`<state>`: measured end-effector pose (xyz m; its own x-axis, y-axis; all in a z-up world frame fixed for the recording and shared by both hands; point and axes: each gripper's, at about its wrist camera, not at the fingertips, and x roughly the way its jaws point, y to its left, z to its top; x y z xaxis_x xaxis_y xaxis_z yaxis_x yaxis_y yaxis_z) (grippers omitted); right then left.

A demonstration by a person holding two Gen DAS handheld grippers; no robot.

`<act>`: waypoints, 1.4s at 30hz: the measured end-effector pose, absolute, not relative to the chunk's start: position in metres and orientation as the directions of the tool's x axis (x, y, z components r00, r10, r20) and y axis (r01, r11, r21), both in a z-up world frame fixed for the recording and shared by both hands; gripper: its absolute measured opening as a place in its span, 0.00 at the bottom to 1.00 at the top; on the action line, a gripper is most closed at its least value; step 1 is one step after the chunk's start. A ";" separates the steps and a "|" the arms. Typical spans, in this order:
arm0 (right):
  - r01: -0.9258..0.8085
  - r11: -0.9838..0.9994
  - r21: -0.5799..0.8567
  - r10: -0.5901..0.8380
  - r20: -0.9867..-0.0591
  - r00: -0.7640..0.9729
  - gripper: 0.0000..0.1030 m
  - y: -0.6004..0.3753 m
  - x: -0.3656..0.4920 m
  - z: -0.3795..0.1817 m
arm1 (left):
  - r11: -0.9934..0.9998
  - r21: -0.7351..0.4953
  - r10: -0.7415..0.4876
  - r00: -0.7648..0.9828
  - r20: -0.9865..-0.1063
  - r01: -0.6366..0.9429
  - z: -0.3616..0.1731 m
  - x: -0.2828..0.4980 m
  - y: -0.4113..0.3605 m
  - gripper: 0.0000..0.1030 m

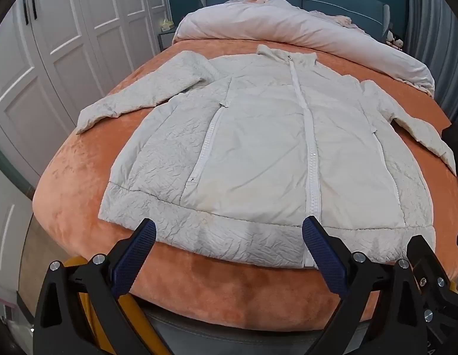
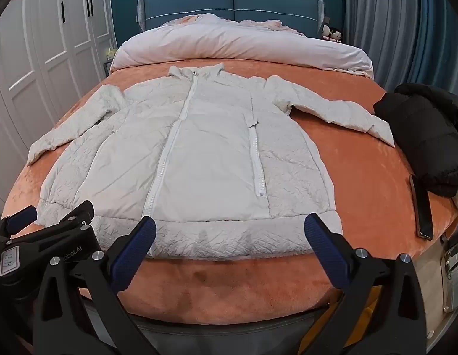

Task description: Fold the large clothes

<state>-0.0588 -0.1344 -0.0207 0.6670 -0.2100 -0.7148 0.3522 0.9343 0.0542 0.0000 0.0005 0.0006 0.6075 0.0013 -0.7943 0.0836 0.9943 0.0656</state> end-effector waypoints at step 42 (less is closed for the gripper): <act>0.361 0.931 0.050 -0.219 -0.713 0.665 0.95 -0.137 -0.060 -0.019 | 0.993 0.075 0.000 0.615 -0.788 0.096 0.008 -0.003 -0.003 0.92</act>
<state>-0.0604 -0.1366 -0.0189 0.6655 -0.2194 -0.7134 0.3608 0.9313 0.0502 -0.0030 -0.0026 0.0082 0.6151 0.0002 -0.7884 0.0960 0.9925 0.0752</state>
